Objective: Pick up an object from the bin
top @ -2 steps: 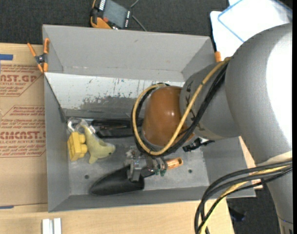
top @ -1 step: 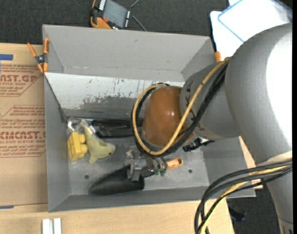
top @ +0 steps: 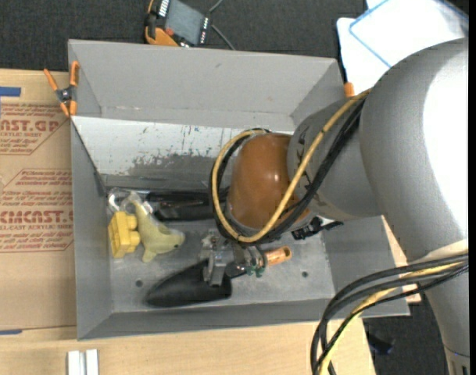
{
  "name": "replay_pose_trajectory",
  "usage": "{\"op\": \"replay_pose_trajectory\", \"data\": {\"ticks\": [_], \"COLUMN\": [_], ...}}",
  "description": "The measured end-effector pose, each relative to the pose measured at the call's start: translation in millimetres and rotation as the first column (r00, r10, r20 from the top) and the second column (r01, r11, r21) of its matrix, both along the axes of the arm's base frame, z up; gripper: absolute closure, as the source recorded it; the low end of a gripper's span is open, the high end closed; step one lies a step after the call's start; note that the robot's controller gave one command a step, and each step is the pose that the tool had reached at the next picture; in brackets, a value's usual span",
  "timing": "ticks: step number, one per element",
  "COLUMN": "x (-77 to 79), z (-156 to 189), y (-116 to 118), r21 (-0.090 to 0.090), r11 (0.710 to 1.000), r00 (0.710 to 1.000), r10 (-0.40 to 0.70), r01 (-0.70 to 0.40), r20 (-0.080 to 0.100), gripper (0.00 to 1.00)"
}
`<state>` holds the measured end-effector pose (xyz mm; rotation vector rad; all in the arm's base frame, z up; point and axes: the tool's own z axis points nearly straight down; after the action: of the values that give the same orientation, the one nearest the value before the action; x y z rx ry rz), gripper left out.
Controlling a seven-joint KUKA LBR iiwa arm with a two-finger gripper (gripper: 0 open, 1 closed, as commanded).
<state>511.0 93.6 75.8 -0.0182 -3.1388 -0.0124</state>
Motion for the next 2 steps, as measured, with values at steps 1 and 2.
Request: {"op": "replay_pose_trajectory", "data": {"ticks": [1, 2], "x": [-14.0, -6.3], "z": [2, 16], "y": [-11, -2], "r21": [-0.002, 0.001], "r11": [1.000, 1.000], "r00": [1.000, 1.000], "r10": [0.004, 0.010], "r01": [-0.004, -0.010], "r20": [-0.001, 0.005], "gripper": [1.00, 1.00]}}
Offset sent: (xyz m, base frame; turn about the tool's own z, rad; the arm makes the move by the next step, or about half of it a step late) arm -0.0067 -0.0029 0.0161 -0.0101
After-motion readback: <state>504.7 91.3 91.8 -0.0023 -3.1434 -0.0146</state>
